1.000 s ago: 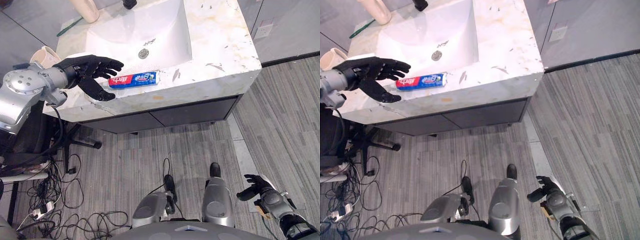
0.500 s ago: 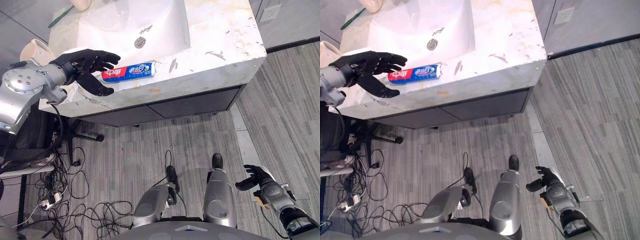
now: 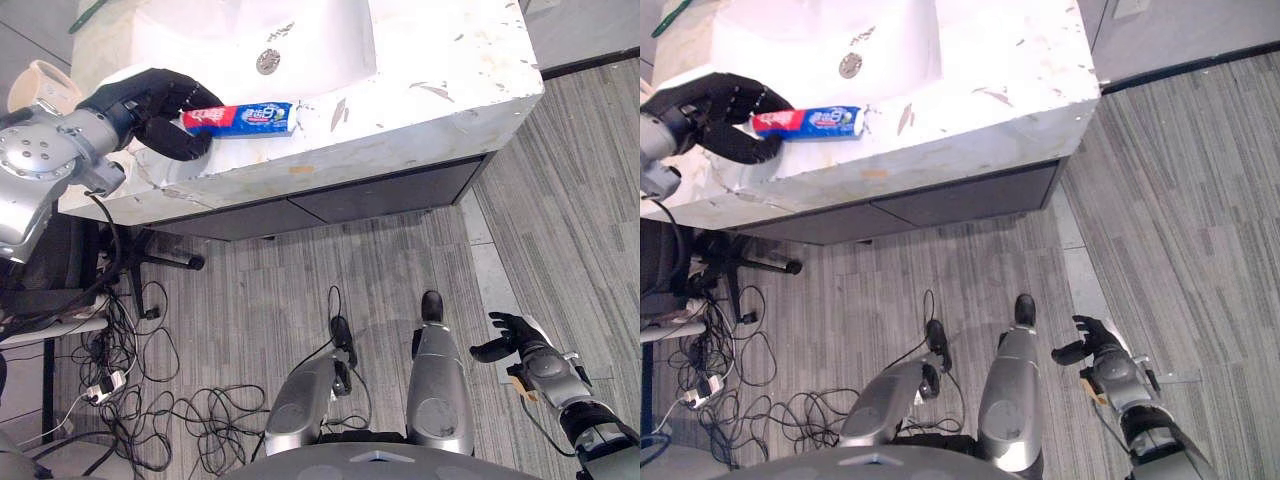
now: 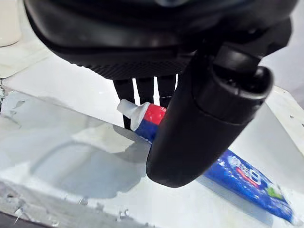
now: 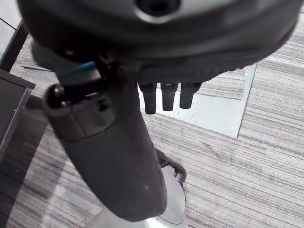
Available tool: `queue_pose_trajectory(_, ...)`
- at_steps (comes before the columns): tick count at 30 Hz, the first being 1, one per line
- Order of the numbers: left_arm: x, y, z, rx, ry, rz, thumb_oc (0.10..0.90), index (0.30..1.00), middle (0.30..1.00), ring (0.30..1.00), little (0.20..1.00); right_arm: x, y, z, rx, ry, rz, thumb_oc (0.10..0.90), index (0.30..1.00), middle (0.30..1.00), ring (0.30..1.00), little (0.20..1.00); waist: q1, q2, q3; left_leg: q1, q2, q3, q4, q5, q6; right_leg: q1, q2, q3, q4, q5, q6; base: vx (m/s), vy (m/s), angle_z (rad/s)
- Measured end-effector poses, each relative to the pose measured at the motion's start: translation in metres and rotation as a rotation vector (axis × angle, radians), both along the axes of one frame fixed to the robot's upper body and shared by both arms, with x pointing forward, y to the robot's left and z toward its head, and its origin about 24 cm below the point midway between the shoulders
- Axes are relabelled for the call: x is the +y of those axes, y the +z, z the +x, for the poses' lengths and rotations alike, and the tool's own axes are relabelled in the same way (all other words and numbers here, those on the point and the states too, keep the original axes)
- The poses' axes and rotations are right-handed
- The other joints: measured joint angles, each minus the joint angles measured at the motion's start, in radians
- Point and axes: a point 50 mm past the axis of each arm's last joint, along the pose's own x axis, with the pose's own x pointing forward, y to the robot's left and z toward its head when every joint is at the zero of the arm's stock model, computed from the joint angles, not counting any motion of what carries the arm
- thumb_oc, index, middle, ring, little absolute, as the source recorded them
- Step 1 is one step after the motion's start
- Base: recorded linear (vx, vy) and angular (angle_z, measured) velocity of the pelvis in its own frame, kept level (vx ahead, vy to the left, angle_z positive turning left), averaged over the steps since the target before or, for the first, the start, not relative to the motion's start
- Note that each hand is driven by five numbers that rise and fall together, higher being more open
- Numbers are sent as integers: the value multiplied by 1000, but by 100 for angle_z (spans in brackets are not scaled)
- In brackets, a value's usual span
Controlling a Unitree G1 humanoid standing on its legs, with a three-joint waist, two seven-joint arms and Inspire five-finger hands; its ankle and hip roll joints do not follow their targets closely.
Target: Organize the bathroom.
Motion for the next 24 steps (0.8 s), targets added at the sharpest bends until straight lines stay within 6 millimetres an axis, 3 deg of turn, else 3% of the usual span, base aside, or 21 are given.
queue_pose_trajectory(14, 0, 0, 1, -8, 13, -37, 400, 300, 300, 300, 300, 1, 2, 2, -17, -6, -10, 800, 900, 900, 900, 900, -1, -13, 9, 17, 1, 0, -3, -1, -1, 21, 3, -3, -10, 0, 0, -5, -3, 0)
queue_pose_trajectory(20, -10, -31, 3, 64, -42, -462, 400, 300, 300, 300, 300, 0, 0, -1, -70, -97, 24, 800, 900, 900, 900, 900, 19, -23, 16, 54, 6, -12, -4, -1, -2, 76, 9, -13, -32, 3, 2, 35, -46, 5)
queue_pose_trajectory(21, -14, -35, 2, 67, -60, -559, 400, 300, 300, 300, 300, 1, -1, -1, -90, -133, 40, 800, 900, 900, 900, 900, 24, -36, 20, 61, 11, -18, -2, -2, -2, 91, 14, -19, -42, 7, 1, 60, -124, 9)
queue_pose_trajectory(24, -28, -33, 0, 78, -116, -599, 400, 300, 300, 300, 300, 5, -5, -2, -141, -237, 94, 800, 900, 900, 900, 900, 41, -89, 12, 70, 32, -26, 1, -2, -3, 119, 36, -33, -68, 17, -7, 65, -137, 6)
